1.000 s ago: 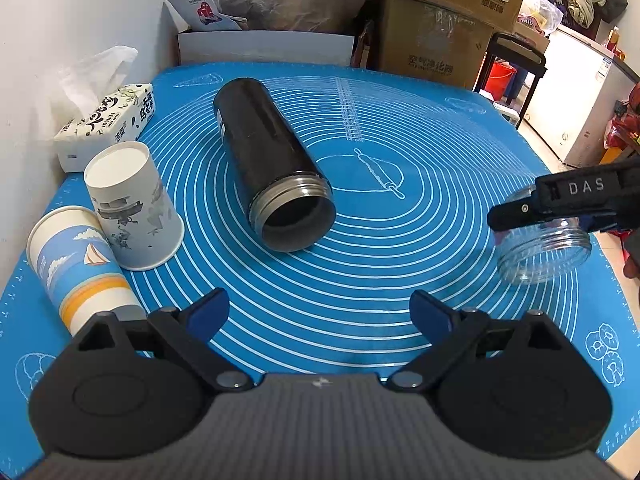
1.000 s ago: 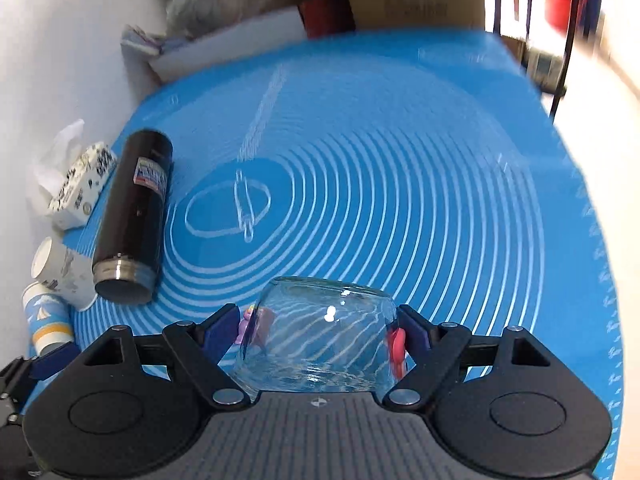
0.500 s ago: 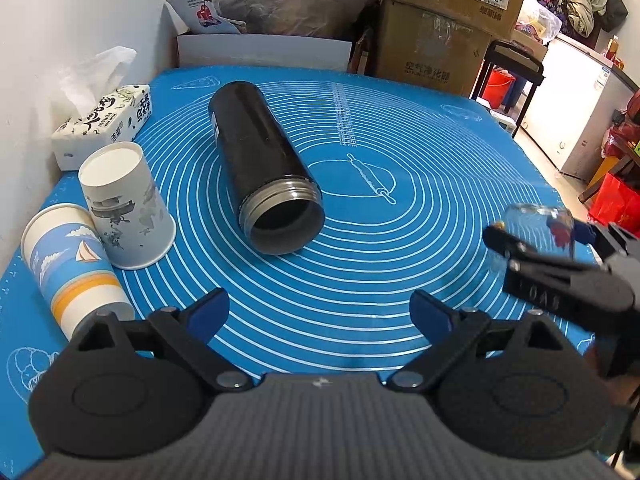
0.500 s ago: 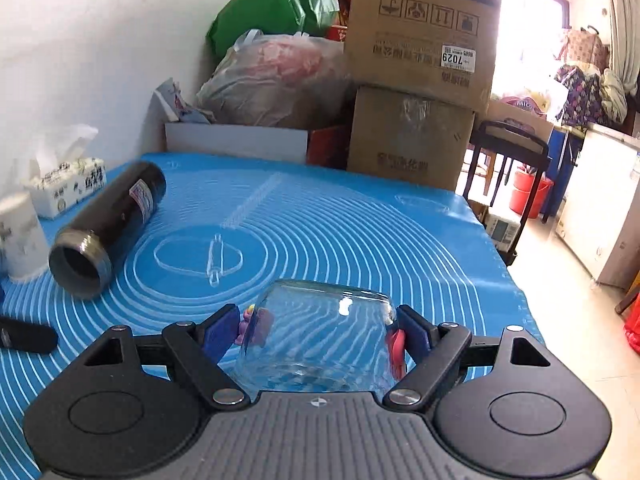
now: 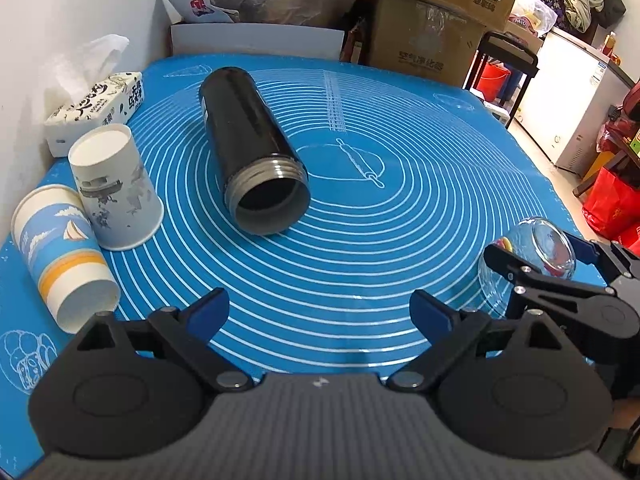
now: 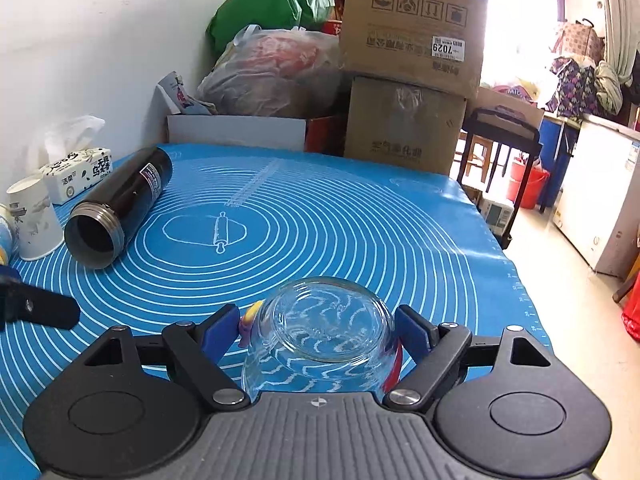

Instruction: Flip cup upside down

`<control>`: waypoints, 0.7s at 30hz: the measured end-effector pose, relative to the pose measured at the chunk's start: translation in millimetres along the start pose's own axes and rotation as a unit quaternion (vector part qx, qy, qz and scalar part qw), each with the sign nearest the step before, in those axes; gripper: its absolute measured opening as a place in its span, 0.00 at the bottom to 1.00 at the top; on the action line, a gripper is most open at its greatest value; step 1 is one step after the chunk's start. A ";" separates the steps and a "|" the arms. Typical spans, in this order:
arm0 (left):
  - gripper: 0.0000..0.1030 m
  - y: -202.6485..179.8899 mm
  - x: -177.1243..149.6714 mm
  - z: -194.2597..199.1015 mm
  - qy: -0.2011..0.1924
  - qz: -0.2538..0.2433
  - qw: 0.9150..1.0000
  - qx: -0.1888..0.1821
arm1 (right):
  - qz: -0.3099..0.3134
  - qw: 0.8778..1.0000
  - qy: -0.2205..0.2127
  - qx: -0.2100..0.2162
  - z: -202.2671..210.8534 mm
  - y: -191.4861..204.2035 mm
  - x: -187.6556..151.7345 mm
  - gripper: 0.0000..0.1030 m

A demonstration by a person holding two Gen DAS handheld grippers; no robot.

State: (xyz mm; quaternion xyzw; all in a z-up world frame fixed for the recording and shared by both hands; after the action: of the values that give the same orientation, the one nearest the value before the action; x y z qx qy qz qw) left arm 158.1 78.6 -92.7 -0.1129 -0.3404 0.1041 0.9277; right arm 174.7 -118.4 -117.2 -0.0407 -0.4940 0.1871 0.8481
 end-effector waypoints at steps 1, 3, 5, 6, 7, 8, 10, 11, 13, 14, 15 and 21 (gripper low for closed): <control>0.93 -0.2 -1.2 0.7 -0.001 0.001 1.000 0.000 | -0.002 1.000 0.001 0.003 1.5 -1.1 0.1 0.81; 0.93 -1.3 -4.0 4.0 -0.006 0.002 1.000 0.002 | -0.008 1.000 0.001 0.007 6.6 -3.4 1.2 0.85; 0.93 -3.4 -7.1 9.8 -0.018 0.004 1.000 0.005 | -0.018 1.000 -0.002 0.009 17.0 -7.4 2.7 0.92; 0.93 -4.5 -9.4 14.3 -0.027 0.006 1.000 0.005 | -0.024 1.000 -0.002 0.010 23.3 -9.9 3.1 0.95; 0.93 -6.0 -11.5 18.5 -0.034 0.007 0.999 0.005 | -0.030 0.999 0.000 0.012 30.1 -12.5 2.8 0.97; 0.93 -7.1 -13.0 22.5 -0.039 0.009 0.999 0.004 | -0.036 0.999 0.004 0.013 36.7 -15.2 1.9 0.97; 0.93 -11.0 -18.2 31.0 -0.048 0.008 0.999 -0.002 | -0.047 0.999 0.021 0.016 49.4 -19.7 -2.1 0.97; 0.93 -13.1 -20.0 34.5 -0.051 0.007 0.999 -0.004 | -0.054 0.998 0.027 0.018 56.3 -21.7 -4.9 0.97; 0.93 -17.5 -27.1 43.4 -0.060 0.000 0.998 -0.006 | -0.065 0.997 0.036 0.018 70.6 -25.3 -12.6 0.97; 0.93 -19.4 -30.3 46.9 -0.064 -0.003 0.998 -0.003 | -0.069 0.997 0.038 0.016 77.7 -26.2 -16.9 0.97; 0.93 -21.3 -34.4 51.1 -0.070 -0.006 0.998 0.001 | -0.071 0.997 0.040 0.011 84.6 -26.4 -21.4 0.97; 0.93 -35.5 -62.9 74.6 -0.076 -0.037 0.996 -0.011 | -0.075 0.996 0.043 0.005 124.9 -23.9 -43.1 0.97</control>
State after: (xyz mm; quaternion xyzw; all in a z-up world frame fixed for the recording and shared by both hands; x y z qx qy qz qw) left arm 66.4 38.1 -65.7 -0.1025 -0.4151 0.0745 0.9009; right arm 55.6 -170.4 -83.0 -0.0073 -0.4579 0.1239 0.8803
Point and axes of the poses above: each gripper's, at about its wrist camera, not at the fingertips, and z roughly against the way its jaws point, y to its left, x to its top, the point moved 4 cm from there along -z, roughly the way its jaws point, and after that the axes turned 14 degrees about z, right-handed, at the moved point
